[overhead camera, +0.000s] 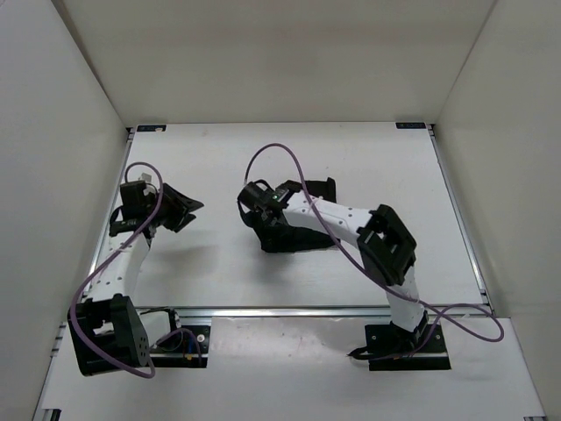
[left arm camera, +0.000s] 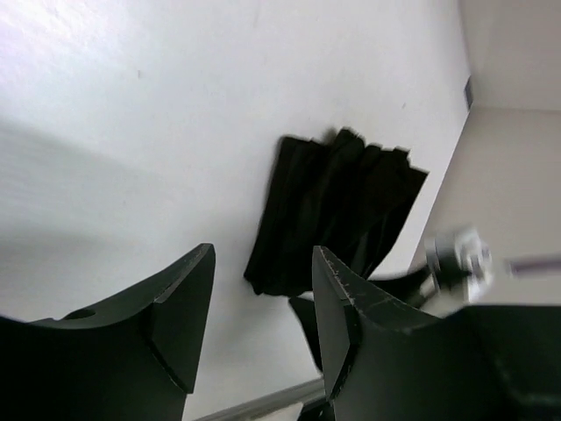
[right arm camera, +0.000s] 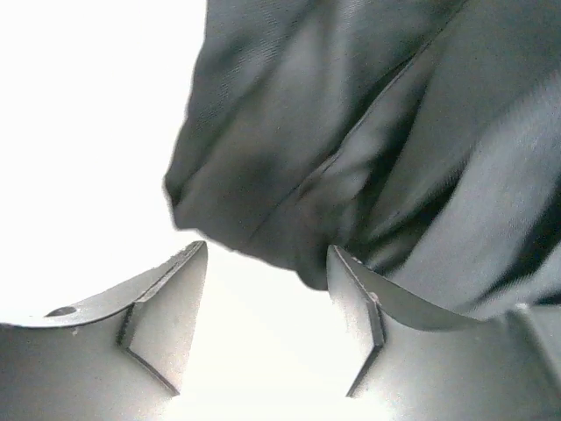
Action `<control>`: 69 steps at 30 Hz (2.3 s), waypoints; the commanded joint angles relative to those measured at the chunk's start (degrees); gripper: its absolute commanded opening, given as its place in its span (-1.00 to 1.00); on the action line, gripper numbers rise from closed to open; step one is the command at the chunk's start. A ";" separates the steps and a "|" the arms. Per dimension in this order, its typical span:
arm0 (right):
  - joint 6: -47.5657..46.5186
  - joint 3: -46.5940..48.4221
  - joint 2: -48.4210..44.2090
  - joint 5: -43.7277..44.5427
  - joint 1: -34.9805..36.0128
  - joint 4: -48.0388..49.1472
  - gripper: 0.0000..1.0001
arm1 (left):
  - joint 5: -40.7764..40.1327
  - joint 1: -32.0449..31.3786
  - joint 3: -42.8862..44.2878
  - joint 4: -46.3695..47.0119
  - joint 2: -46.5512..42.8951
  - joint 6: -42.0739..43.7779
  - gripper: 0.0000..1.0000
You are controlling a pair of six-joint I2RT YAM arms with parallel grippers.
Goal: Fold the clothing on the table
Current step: Fold the skirt
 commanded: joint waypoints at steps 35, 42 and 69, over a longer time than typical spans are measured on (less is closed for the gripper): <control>0.22 4.30 -5.90 -4.72 -5.06 2.93 -1.00 | -0.95 -9.48 -4.80 6.98 4.43 -0.67 0.05; 0.06 2.29 -5.81 -5.78 -5.33 3.37 -1.00 | -4.65 -20.93 -0.07 9.55 17.08 -2.26 0.04; 2.94 3.27 -6.26 -21.06 -3.31 7.75 -1.00 | -4.56 -26.65 3.46 16.94 33.27 -6.22 -1.00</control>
